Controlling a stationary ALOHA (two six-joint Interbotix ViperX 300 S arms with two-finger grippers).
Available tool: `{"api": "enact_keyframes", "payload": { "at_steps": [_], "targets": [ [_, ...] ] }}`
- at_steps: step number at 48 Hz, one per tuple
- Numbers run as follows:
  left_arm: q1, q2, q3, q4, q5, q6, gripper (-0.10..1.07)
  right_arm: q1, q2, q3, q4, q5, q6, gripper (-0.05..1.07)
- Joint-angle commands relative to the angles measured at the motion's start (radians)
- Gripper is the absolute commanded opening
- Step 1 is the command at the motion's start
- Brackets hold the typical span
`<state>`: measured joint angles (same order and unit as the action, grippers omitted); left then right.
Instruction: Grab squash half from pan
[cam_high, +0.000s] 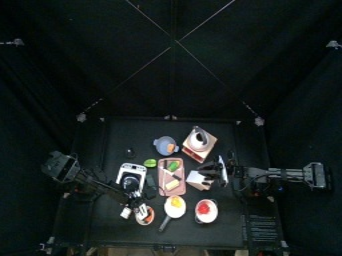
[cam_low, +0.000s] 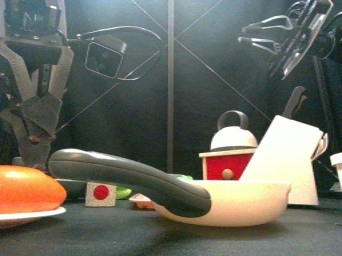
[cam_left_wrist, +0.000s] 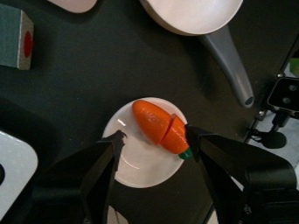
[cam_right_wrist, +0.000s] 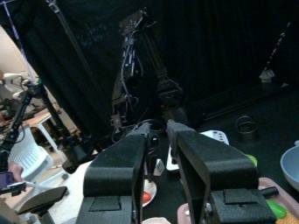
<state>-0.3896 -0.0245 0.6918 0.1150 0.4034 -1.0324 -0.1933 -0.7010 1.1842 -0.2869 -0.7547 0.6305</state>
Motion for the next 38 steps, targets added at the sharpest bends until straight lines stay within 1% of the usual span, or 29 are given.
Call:
{"api": "enact_keyframes", "payload": {
  "at_steps": [1, 7, 11, 15, 21, 23, 26, 31, 34, 38],
  "targets": [
    [0.012, -0.04, -0.003, 0.04, -0.017, 0.003, 0.93, 0.002, -0.002, -0.021, 0.002, -0.003, 0.002, 0.66],
    [0.037, -0.083, 0.003, 0.121, -0.055, 0.003, 0.93, 0.006, 0.002, -0.026, 0.017, -0.002, 0.005, 0.66],
    [0.067, -0.11, 0.012, 0.184, -0.094, 0.002, 0.93, 0.015, 0.005, -0.034, 0.04, 0.006, 0.003, 0.66],
    [0.103, -0.137, 0.023, 0.241, -0.137, -0.002, 0.93, 0.021, 0.018, -0.048, 0.094, 0.023, 0.002, 0.66],
    [0.149, -0.167, 0.055, 0.313, -0.221, 0.006, 0.93, 0.043, 0.071, -0.083, 0.167, 0.078, -0.005, 0.66],
    [0.16, -0.179, 0.067, 0.337, -0.247, 0.006, 0.93, 0.052, 0.103, -0.11, 0.201, 0.112, -0.009, 0.66],
    [0.186, -0.199, 0.087, 0.383, -0.284, 0.006, 0.93, 0.061, 0.15, -0.152, 0.221, 0.156, -0.012, 0.66],
    [0.232, -0.253, 0.114, 0.489, -0.341, 0.006, 0.93, 0.074, 0.236, -0.224, 0.225, 0.241, -0.008, 0.66],
    [0.253, -0.29, 0.124, 0.548, -0.359, 0.006, 0.93, 0.078, 0.284, -0.279, 0.232, 0.33, 0.005, 0.66],
    [0.273, -0.347, 0.14, 0.62, -0.367, 0.006, 0.93, 0.095, 0.316, -0.347, 0.244, 0.469, 0.011, 0.66]
  ]
}}
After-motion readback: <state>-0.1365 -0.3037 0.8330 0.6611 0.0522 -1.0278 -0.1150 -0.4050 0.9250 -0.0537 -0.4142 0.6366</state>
